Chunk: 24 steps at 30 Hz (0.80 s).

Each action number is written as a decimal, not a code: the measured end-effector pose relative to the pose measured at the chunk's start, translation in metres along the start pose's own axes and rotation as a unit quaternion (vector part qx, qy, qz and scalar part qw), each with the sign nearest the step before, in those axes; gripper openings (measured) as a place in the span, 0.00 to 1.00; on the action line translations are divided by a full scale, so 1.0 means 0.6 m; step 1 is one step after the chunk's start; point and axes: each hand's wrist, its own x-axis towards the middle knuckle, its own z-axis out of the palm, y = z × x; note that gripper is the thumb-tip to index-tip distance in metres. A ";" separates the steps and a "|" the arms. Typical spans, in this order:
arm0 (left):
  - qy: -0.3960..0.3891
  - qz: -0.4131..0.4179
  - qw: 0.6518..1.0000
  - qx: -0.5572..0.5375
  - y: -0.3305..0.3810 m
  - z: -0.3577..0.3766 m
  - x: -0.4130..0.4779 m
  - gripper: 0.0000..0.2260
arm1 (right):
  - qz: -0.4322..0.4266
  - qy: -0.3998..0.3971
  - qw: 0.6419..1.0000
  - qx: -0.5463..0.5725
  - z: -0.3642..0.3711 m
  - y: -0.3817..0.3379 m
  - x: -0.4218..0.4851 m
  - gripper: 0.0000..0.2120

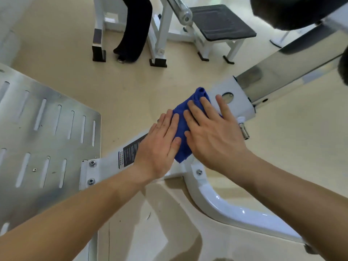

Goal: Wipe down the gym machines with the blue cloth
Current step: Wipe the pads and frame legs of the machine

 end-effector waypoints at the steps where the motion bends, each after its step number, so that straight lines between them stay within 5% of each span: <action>1: -0.003 0.012 1.000 0.002 0.025 -0.006 0.030 0.29 | 0.020 0.006 1.000 -0.016 -0.009 0.034 -0.010 0.28; 7: -0.026 0.086 0.996 -0.031 0.157 -0.054 0.202 0.26 | 0.157 -0.005 0.985 -0.067 -0.043 0.208 -0.013 0.30; 16: -0.023 0.127 0.992 -0.009 0.128 -0.055 0.182 0.26 | 0.185 0.090 0.977 0.049 -0.013 0.140 -0.055 0.29; 19: -0.030 0.137 0.990 -0.015 0.152 -0.070 0.229 0.24 | 0.256 0.091 0.961 0.047 -0.011 0.150 -0.036 0.30; 24: 0.091 0.090 0.982 -0.136 0.167 -0.092 0.242 0.18 | 0.313 0.124 0.939 0.067 -0.006 0.140 -0.004 0.31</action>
